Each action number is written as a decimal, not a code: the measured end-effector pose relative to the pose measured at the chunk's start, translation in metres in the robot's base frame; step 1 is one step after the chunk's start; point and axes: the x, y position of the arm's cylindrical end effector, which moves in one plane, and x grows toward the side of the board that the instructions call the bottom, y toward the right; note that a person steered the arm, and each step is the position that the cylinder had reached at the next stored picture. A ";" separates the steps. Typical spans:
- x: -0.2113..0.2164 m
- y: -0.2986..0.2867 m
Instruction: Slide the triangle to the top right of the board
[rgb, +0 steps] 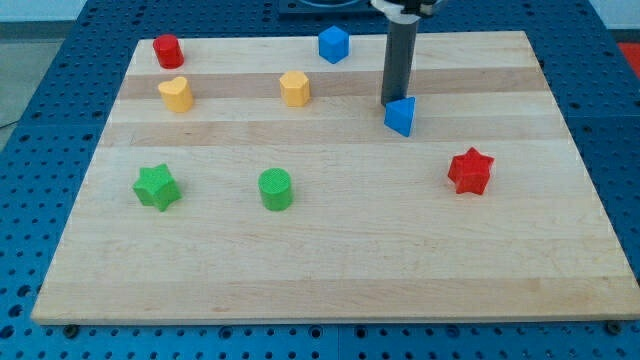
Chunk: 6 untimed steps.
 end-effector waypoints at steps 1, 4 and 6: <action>0.019 -0.056; 0.021 0.033; -0.033 0.078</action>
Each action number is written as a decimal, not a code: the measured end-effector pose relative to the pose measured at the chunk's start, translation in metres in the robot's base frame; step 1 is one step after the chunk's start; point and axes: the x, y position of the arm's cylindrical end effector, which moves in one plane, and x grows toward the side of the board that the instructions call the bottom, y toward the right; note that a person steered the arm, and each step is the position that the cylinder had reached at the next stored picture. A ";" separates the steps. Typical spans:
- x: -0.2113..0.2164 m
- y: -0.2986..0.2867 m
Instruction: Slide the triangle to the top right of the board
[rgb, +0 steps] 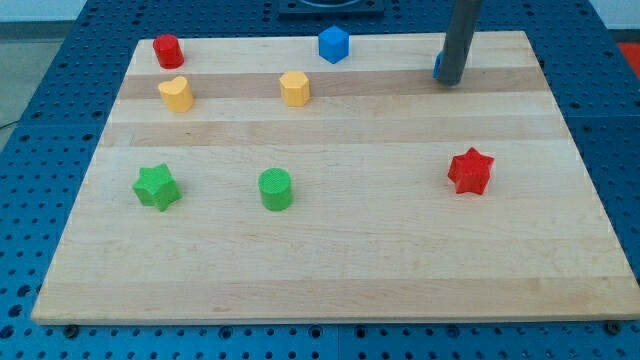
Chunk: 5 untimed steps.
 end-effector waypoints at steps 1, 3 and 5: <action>0.012 -0.024; -0.047 0.001; -0.008 0.002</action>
